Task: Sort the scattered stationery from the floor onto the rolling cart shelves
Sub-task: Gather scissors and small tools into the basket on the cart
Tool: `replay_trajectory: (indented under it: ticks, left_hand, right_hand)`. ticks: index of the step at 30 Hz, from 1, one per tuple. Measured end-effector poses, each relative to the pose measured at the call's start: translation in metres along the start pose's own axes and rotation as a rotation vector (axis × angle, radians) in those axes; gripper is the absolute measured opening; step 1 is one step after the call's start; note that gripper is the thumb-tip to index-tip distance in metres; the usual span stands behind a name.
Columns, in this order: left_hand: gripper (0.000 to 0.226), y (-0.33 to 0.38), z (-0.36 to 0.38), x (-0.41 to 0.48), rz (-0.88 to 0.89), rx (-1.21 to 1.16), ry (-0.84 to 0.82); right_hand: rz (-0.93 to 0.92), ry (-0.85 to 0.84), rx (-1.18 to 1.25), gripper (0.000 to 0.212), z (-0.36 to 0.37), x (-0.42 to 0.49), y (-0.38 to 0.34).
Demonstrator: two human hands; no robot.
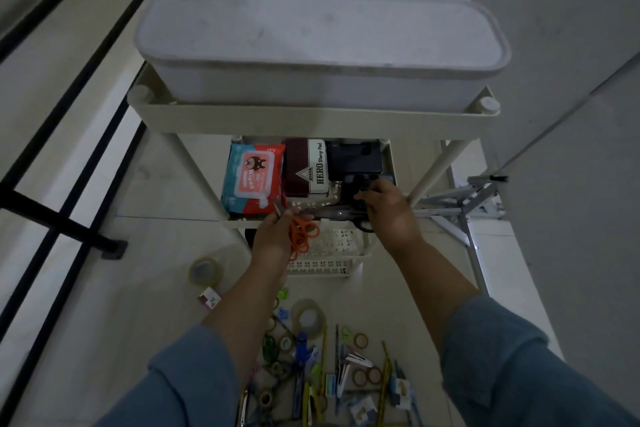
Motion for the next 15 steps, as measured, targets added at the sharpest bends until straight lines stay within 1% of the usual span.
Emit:
replay_trajectory:
  ticks: [1, 4, 6, 7, 8, 10, 12, 13, 14, 15]
  left_hand:
    - [0.026, 0.000, 0.000, 0.000, 0.001, 0.005, -0.002]
    - [0.025, -0.002, 0.004, -0.001, 0.011, 0.050, -0.024]
    - [0.024, -0.005, 0.010, -0.001, 0.009, 0.059, -0.054]
    - [0.024, -0.005, 0.014, -0.001, 0.007, 0.058, -0.068]
    - [0.024, -0.006, 0.017, -0.001, 0.007, 0.065, -0.078]
    - [0.025, -0.007, 0.024, 0.000, 0.004, 0.087, -0.085]
    - [0.029, -0.010, 0.029, 0.002, -0.001, 0.139, -0.075]
    - [0.030, -0.011, 0.031, 0.003, -0.010, 0.160, -0.072]
    - [0.028, -0.012, 0.034, 0.003, -0.028, 0.160, -0.073]
    - [0.025, -0.014, 0.037, 0.003, -0.054, 0.142, -0.076]
  right_hand:
    - [-0.006, 0.030, 0.024, 0.026, -0.001, 0.004, -0.002]
    - [-0.147, 0.138, -0.029, 0.027, -0.010, 0.011, -0.008]
    - [-0.198, 0.107, -0.042, 0.016, -0.013, 0.011, -0.014]
    - [-0.263, 0.139, -0.163, 0.009, -0.014, 0.010, -0.016]
    - [-0.308, 0.154, -0.193, 0.005, -0.015, 0.009, -0.017]
    - [-0.371, 0.166, -0.177, 0.010, -0.012, 0.006, -0.015]
    - [-0.425, 0.153, -0.204, 0.006, -0.006, 0.003, -0.016]
    - [-0.409, 0.126, -0.180, 0.013, -0.005, 0.002, -0.016]
    - [-0.389, 0.138, -0.204, 0.018, -0.007, 0.002, -0.015]
    - [-0.408, 0.184, -0.231, 0.022, -0.009, 0.001, -0.016]
Point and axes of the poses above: each hand's wrist, its own x-axis towards the middle knuckle, its own z-axis out of the palm, y = z × x, the point moved 6 cm from there along x, towards the middle knuckle, and after that the axes turned 3 degrees about -x, right-handed, at the moved point
